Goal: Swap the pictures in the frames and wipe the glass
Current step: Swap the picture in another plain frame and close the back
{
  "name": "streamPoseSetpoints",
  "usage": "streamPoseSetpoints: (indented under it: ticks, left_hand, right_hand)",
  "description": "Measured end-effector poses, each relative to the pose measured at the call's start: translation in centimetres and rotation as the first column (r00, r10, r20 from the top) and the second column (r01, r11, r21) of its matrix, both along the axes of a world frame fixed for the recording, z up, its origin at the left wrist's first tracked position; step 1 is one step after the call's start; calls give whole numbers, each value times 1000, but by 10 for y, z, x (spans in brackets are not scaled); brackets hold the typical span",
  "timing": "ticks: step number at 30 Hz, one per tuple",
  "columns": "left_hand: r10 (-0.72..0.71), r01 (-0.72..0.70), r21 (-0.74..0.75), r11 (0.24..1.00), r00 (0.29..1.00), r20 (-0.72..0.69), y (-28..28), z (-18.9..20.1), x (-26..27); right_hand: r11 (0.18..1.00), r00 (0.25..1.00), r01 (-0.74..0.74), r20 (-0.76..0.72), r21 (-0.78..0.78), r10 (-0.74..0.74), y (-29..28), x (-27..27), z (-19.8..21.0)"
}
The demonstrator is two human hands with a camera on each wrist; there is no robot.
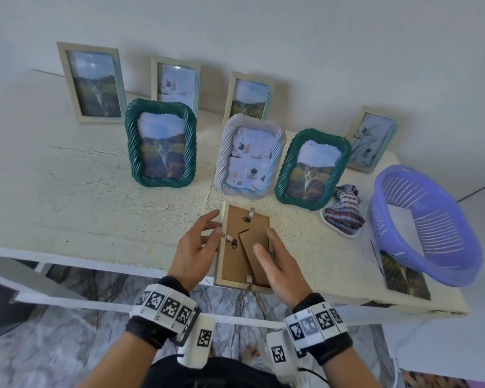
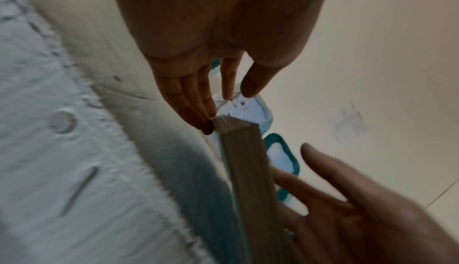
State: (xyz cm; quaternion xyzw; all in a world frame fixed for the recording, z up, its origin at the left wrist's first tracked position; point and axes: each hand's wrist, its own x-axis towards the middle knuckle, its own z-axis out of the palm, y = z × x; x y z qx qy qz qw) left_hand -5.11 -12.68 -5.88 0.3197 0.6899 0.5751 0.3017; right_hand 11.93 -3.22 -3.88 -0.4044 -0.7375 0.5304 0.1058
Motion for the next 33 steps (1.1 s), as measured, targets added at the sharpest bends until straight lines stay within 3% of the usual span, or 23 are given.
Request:
streamPoseSetpoints:
  ticks: [4,9,12,16,20,24,26,28,30,32,33]
  left_hand:
    - [15,-34,112,993,986,165,12,29,15]
    - [-217,133,227,965,890,400,33,53,36]
    - [-221,192,128,973,935,278,46,39,42]
    - [-231,237,-58,970,968,95,53,11,49]
    - [-184,208,-118,971,965,188,56,4,56]
    - [-172,183,22,983,867,468,59,20,62]
    - [-157,126,94,988,841,518,60,25,62]
    - [-122,62,137,989,862,492,60,24,58]
    - [-90,29,144,989,892,442,58,21,51]
    - [-60,2,140,990,909,412,54,19,44]
    - [-41,-15,137,991,917,397,52,18,41]
  right_hand:
    - [998,991,28,-126,-53,-34,8,12,12]
    - [989,971,146,-188,-14,-146,19,39,50]
    - [970,954,241,-187,25,-233,27,55,57]
    - [943,930,331,-180,30,-321,42,75,38]
    - [884,848,424,-256,-197,-463,49,83,25]
    - [775,755,339,-337,-534,-562,42,72,35]
    - [764,762,288,-344,-578,-548,42,66,40]
    - [849,843,298,-297,-436,-448,48,62,43]
    - [950,943,312,-127,20,-308,68,64,41]
    - [837,950,245,50,489,-307,99,66,35]
    - [766,932,208,114,608,-344,117,65,33]
